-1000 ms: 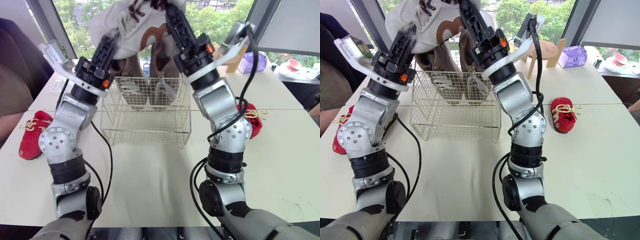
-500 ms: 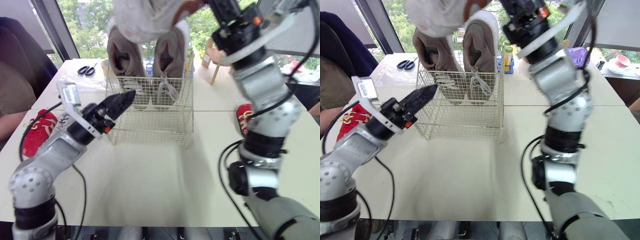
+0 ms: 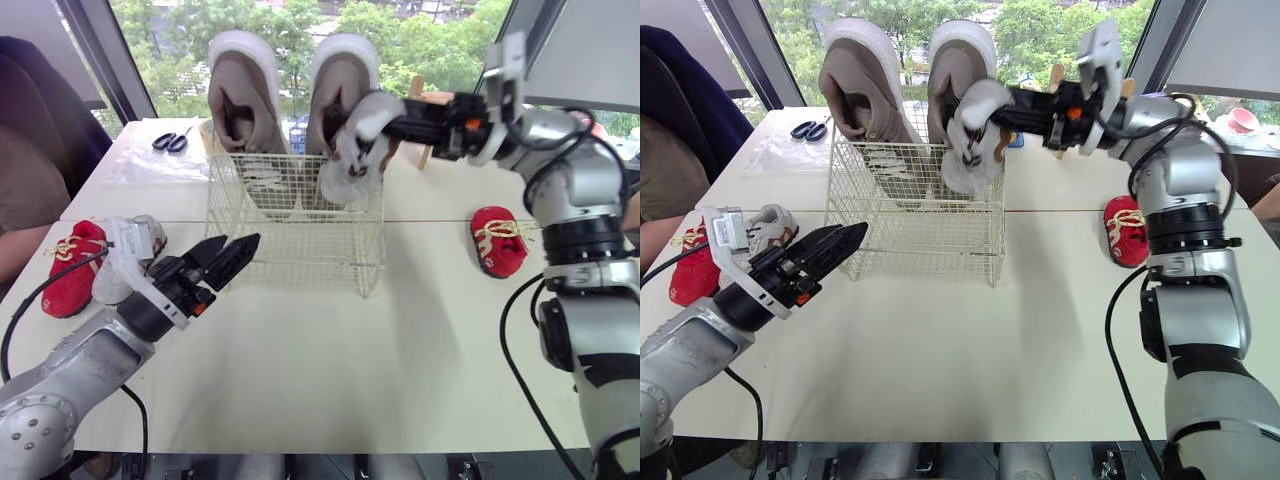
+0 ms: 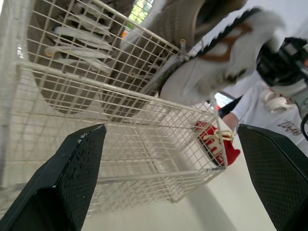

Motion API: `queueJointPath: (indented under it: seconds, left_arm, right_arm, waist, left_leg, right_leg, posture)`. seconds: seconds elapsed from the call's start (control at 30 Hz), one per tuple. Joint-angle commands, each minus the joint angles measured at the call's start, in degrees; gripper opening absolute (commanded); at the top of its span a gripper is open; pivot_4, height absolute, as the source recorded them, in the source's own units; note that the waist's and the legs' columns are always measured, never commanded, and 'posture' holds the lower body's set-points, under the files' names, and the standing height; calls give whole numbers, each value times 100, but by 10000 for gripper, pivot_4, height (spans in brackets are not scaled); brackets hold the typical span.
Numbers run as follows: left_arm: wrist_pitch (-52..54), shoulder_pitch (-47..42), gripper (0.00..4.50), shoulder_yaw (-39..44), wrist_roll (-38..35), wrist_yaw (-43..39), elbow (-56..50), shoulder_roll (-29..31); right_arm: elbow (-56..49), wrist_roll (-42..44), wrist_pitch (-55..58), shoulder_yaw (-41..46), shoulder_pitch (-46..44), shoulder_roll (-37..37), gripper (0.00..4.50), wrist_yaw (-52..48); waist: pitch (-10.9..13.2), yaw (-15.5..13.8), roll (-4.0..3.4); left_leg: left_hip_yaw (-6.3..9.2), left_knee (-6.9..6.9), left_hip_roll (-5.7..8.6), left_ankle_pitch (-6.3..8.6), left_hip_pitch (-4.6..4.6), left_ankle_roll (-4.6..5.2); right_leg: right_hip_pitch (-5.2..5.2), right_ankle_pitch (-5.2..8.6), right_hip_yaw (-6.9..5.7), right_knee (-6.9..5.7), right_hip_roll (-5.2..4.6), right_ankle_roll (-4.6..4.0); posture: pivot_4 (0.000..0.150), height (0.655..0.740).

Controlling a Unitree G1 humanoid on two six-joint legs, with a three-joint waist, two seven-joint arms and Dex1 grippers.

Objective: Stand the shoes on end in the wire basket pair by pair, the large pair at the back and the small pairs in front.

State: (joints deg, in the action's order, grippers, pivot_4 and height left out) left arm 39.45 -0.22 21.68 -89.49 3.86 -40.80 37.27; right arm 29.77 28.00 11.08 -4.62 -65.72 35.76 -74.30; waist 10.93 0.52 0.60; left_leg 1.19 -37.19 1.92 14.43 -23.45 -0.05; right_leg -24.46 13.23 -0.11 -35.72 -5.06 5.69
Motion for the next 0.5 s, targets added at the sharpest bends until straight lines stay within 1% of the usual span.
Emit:
queueJointPath:
  seconds: [0.03,0.1,0.23,0.3,0.37,0.4,0.43,0.5]
  left_arm:
    - [-178,36,44570,173,-86,-54,-159,113]
    - [-216,44,44570,166,-89,-46,-136,155]
    - [-233,-32,44570,81,3,-80,6,226]
    - [-231,-94,45000,46,38,-80,75,246]
    - [-228,-128,45000,40,79,-45,124,263]
    - [-235,-136,45000,46,99,-17,146,269]
    - [-243,-135,45000,69,104,10,173,275]
    - [-248,-122,45000,158,136,58,246,319]
  right_arm:
    - [174,-536,-691,-75,-188,6,5312,-229]
    - [397,-844,-1026,-183,-178,-66,5312,-280]
    - [854,-1029,-1229,-138,-249,-341,5312,-390]
    - [1124,-1138,-1361,-109,-297,-425,15115,-380]
    - [1289,-1233,-1462,-81,-335,-447,23354,-391]
    - [1327,-1260,-1482,-61,-352,-444,28557,-405]
    - [1310,-1270,-1467,-42,-356,-421,33789,-444]
    - [1144,-1243,-1344,17,-358,-339,41779,-498]
  waist:
    - [0,3,0]
    - [0,11,0]
    - [0,18,0]
    - [0,19,0]
    - [0,19,0]
    - [0,19,0]
    - [0,18,0]
    - [0,16,0]
  left_leg:
    - [0,1,1,0,0,0]
    - [1,4,3,1,0,-1]
    - [0,7,4,1,0,-2]
    - [1,9,4,1,0,-3]
    - [1,10,4,1,0,-3]
    - [1,10,4,1,0,-4]
    - [0,10,4,1,0,-4]
    - [1,9,4,1,0,-4]
  right_leg:
    - [0,0,0,2,-1,0]
    - [4,-2,0,19,-2,-3]
    - [4,-4,0,24,-3,-7]
    - [3,-4,0,23,-3,-6]
    - [3,-4,0,23,-2,-7]
    - [3,-5,0,23,-2,-7]
    - [3,-5,0,24,-3,-6]
    - [3,-5,0,24,-3,-6]
  posture:
    - [1500,7400]
    - [1500,7400]
    - [1500,7400]
    - [1500,7400]
    - [1500,7400]
    - [1500,7400]
    - [1500,7400]
    - [1500,7400]
